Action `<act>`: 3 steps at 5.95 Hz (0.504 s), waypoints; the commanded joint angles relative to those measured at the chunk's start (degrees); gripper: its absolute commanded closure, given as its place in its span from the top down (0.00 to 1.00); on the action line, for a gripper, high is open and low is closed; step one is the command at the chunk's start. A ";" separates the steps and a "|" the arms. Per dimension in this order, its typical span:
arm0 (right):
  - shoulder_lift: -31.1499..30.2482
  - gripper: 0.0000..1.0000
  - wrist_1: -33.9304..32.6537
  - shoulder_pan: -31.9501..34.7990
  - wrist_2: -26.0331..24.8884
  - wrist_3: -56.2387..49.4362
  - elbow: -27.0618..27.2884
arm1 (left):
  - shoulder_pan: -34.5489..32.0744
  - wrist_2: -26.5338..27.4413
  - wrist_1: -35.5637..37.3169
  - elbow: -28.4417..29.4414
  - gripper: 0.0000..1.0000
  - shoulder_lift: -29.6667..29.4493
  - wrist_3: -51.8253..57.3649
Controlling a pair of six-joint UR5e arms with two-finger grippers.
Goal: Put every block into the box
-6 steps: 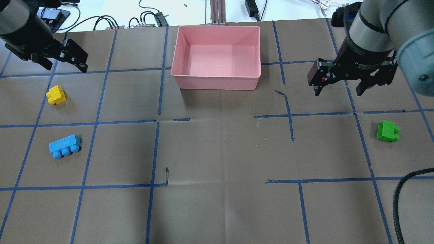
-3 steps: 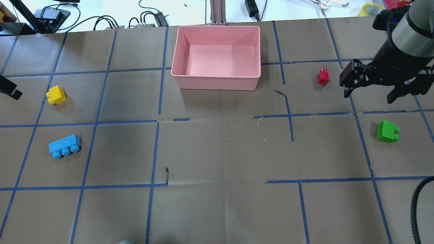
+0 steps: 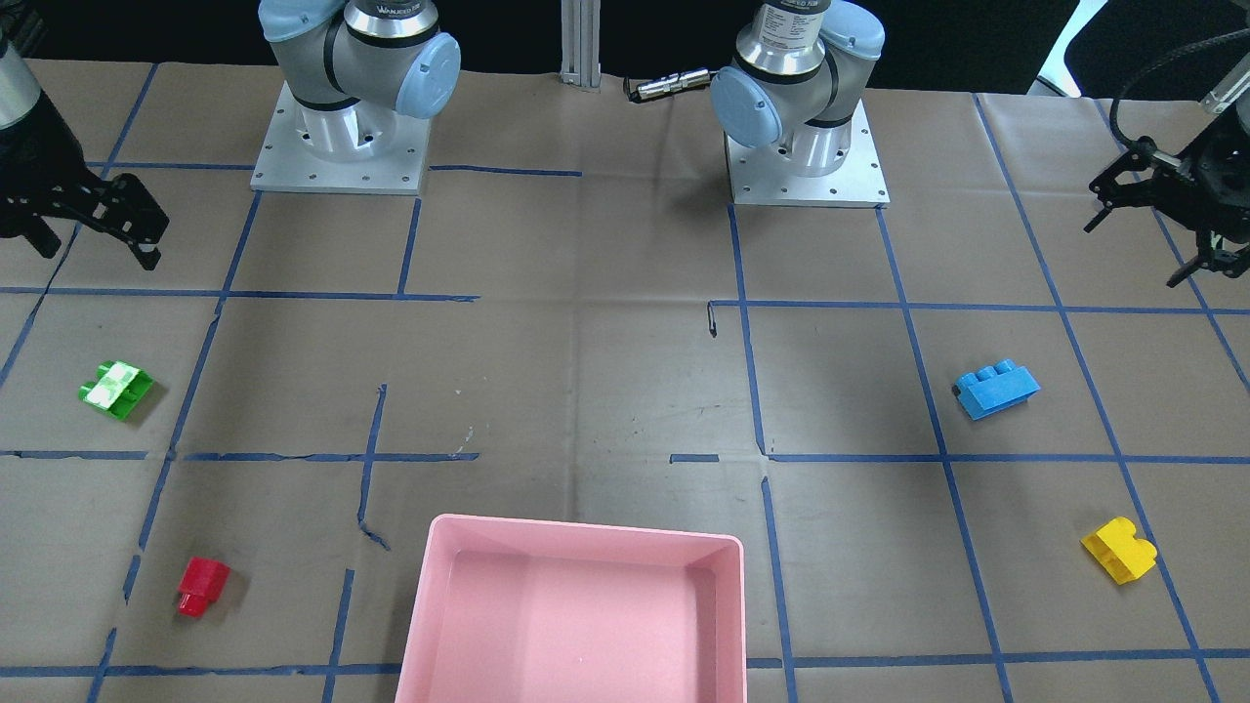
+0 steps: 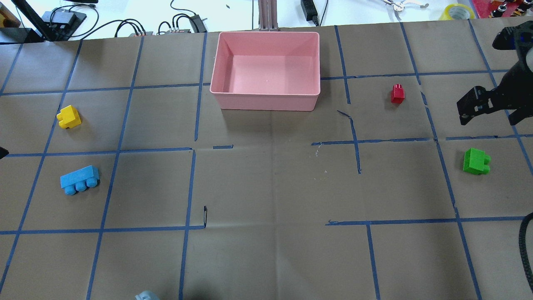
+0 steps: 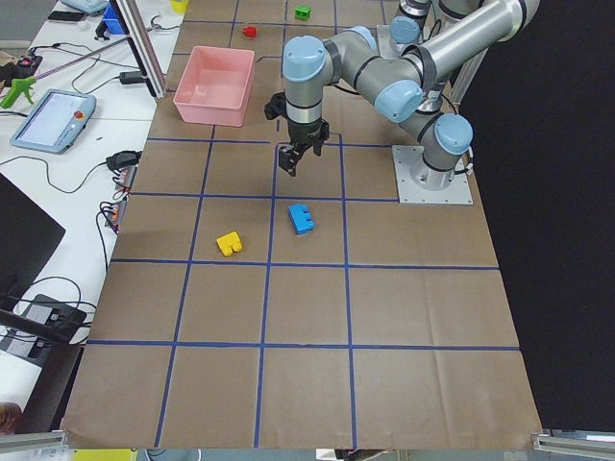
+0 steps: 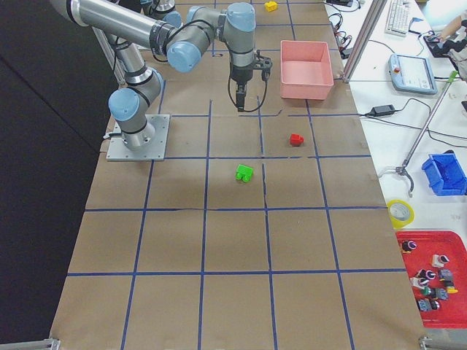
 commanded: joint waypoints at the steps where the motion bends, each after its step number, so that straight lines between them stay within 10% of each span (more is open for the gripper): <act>1: 8.94 1.00 -12.57 -1.55 -0.39 -9.39 1.28 | -0.03 0.07 0.17 -2.64 1.00 -0.38 22.76; 3: 17.48 1.00 -15.95 -6.98 0.66 -11.82 1.46 | 0.06 -0.19 7.15 -5.53 1.00 -1.96 21.86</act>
